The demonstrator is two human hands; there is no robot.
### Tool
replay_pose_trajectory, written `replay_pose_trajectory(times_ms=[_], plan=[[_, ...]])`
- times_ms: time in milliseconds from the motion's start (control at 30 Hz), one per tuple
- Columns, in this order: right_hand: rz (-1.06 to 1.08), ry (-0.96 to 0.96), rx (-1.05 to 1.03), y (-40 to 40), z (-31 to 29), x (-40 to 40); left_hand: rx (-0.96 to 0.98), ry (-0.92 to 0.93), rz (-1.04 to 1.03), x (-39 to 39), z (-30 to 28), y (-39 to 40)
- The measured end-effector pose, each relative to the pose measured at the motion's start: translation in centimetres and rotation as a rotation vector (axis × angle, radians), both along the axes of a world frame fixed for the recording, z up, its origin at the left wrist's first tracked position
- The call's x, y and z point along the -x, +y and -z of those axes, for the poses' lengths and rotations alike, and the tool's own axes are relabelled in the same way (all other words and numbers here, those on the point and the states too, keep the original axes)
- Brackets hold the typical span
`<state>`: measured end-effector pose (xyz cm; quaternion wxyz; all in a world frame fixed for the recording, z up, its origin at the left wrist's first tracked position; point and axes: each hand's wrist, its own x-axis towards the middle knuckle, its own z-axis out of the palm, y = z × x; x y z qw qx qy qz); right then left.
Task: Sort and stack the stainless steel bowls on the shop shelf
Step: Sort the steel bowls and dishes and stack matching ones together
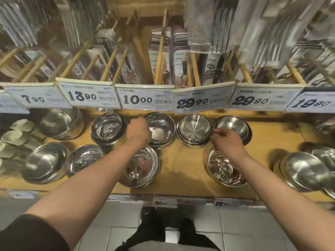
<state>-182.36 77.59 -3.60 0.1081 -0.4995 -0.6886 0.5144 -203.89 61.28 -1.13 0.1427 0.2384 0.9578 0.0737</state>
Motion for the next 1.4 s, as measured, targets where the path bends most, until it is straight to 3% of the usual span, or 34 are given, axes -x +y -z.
replay_pose_trajectory(times_ms=[300,400,500,700,833,967,1133,1200,1300,1400], plan=[[-0.087,-0.161,-0.136,1.4,0.2,2.0,-0.097,-0.016,-0.021,2.2,-1.6,-0.5],[-0.163,-0.216,-0.184,2.0,0.4,2.6,-0.209,-0.104,-0.05,2.1,-2.8,-1.5],[-0.193,-0.288,-0.244,2.4,0.7,3.3,-0.158,-0.115,-0.054,1.9,-3.8,-2.6],[-0.261,-0.39,-0.351,2.8,1.1,4.5,-0.318,-0.3,-0.213,0.9,-3.9,-5.5],[-0.283,-0.432,-0.397,2.8,0.7,4.9,-0.381,-0.308,-0.316,0.7,-3.7,-7.9],[-0.309,-0.458,-0.465,2.8,-0.5,5.2,-0.478,-0.482,-0.449,0.4,-4.1,-10.7],[-0.33,-0.463,-0.512,3.0,-1.3,5.3,-0.51,-0.493,-0.499,-0.1,-4.9,-13.0],[-0.236,-0.305,-0.368,2.8,-1.8,5.4,-0.509,-0.498,-0.512,-0.4,-5.4,-13.4],[-0.123,0.021,0.043,2.1,-2.5,5.0,-0.541,-0.509,-0.516,-1.1,-5.9,-13.8],[-0.124,0.113,0.271,0.8,-3.7,4.0,-0.598,-0.534,-0.537,-1.9,-6.1,-14.5]])
